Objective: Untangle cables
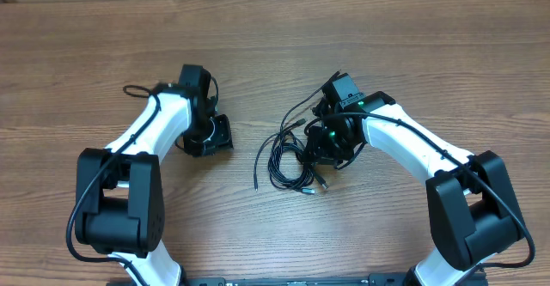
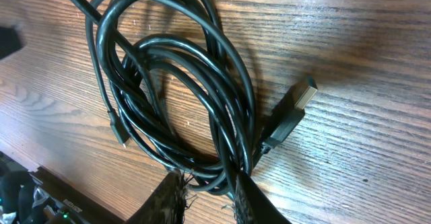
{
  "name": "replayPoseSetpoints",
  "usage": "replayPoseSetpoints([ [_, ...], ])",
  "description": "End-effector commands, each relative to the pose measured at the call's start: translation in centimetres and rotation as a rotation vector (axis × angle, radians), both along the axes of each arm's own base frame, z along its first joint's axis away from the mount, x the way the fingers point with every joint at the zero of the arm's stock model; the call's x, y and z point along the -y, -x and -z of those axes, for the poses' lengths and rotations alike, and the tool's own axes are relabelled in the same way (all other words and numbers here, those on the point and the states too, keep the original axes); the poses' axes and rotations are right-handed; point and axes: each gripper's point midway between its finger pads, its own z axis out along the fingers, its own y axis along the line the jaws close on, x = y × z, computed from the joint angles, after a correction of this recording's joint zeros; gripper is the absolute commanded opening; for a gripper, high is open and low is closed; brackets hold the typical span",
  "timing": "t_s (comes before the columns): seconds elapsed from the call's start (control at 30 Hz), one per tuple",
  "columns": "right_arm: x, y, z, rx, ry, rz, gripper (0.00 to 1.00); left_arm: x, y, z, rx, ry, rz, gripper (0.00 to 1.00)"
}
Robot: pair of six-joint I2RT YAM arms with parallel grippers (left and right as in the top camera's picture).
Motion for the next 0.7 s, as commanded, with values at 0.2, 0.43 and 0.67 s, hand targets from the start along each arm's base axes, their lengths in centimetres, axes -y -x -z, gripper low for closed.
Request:
replayPoseSetpoints([
  [0.2, -0.3, -0.3, -0.6, 0.012, -0.006, -0.006, 0.23, 5.3, 3.1, -1.4, -0.066, 0.102, 0.236, 0.57],
  [0.43, -0.3, -0.3, -0.6, 0.012, -0.006, -0.005, 0.34, 5.0, 3.6, 0.4, -0.027, -0.156, 0.236, 0.57],
  [0.67, -0.3, -0.2, -0.6, 0.011, -0.005, -0.006, 0.38, 4.9, 2.5, 1.5, 0.052, -0.238, 0.213, 0.39],
])
